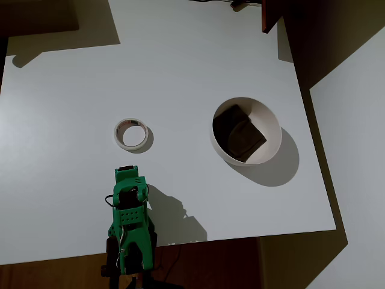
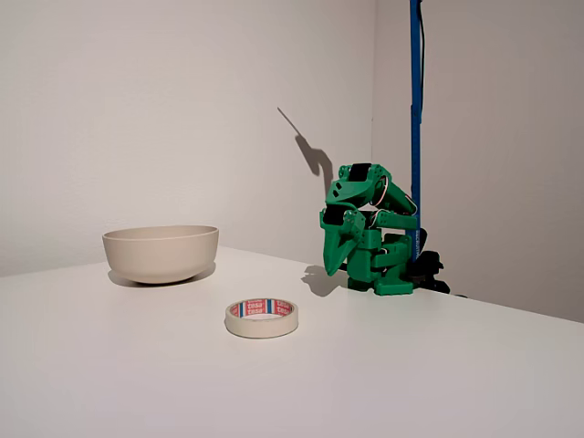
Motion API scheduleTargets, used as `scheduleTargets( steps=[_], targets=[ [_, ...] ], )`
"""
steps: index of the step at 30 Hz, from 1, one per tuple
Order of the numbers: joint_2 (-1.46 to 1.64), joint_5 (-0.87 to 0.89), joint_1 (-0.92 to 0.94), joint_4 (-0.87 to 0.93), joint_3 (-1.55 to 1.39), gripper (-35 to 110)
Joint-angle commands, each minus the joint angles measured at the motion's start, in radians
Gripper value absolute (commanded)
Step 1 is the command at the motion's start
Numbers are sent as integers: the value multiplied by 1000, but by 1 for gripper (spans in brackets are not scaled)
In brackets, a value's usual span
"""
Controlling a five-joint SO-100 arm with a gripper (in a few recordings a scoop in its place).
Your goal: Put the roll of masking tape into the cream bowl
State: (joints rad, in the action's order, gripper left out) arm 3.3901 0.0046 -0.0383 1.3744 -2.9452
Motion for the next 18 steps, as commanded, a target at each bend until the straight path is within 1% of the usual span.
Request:
scheduleTargets(
  steps=[1, 15, 18],
  targets=[
    [0, 29, -11, 12, 31, -8],
    [0, 35, 0, 12, 32, -8],
    [0, 15, 35, -23, 32, -8]
  ],
)
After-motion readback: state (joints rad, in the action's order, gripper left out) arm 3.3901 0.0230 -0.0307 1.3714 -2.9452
